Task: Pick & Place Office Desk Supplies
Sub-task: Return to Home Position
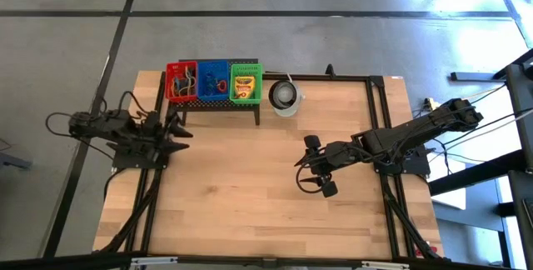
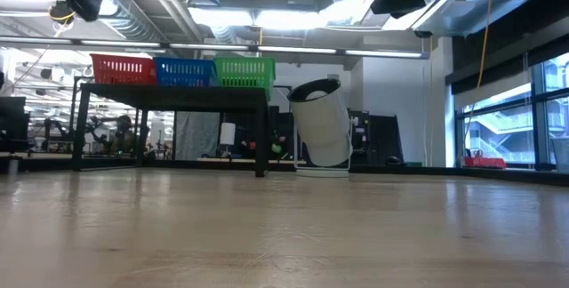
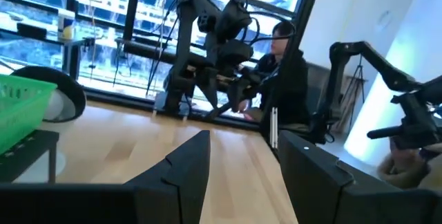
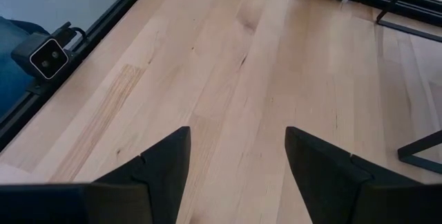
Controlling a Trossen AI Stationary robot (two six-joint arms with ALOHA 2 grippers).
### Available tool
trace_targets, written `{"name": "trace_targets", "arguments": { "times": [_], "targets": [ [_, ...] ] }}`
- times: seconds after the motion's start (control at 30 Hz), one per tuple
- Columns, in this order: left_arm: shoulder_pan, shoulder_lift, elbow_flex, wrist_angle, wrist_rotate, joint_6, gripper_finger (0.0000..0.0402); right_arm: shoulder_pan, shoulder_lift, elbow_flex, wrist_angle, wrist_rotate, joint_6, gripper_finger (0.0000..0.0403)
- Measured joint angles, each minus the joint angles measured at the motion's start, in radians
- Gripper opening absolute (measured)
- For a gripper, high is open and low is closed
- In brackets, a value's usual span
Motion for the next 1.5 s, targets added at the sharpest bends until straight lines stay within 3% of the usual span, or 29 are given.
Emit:
{"name": "trace_targets", "arguments": {
  "times": [0.33, 0.7, 1.23, 1.4, 1.5],
  "targets": [
    [0.000, 0.015, -0.186, 0.284, 0.022, 0.098, 0.0164, 0.000, 0.000, 0.000, 0.003, 0.000, 0.000, 0.0237],
    [0.001, 0.015, -0.289, 0.394, 0.002, 0.090, 0.0164, 0.000, 0.000, 0.000, 0.003, 0.000, 0.000, 0.0237],
    [0.001, 0.021, -0.352, 0.355, -0.098, 0.046, 0.0164, 0.000, 0.000, 0.000, 0.003, 0.000, -0.004, 0.0237],
    [0.001, 0.021, -0.352, 0.356, -0.145, 0.067, 0.0164, -0.044, -0.021, 0.000, -0.016, 0.056, 0.027, 0.0237],
    [0.001, 0.021, -0.352, 0.356, -0.145, 0.059, 0.0164, -0.121, -0.071, 0.000, -0.049, -0.029, 0.027, 0.0237]
  ]
}}
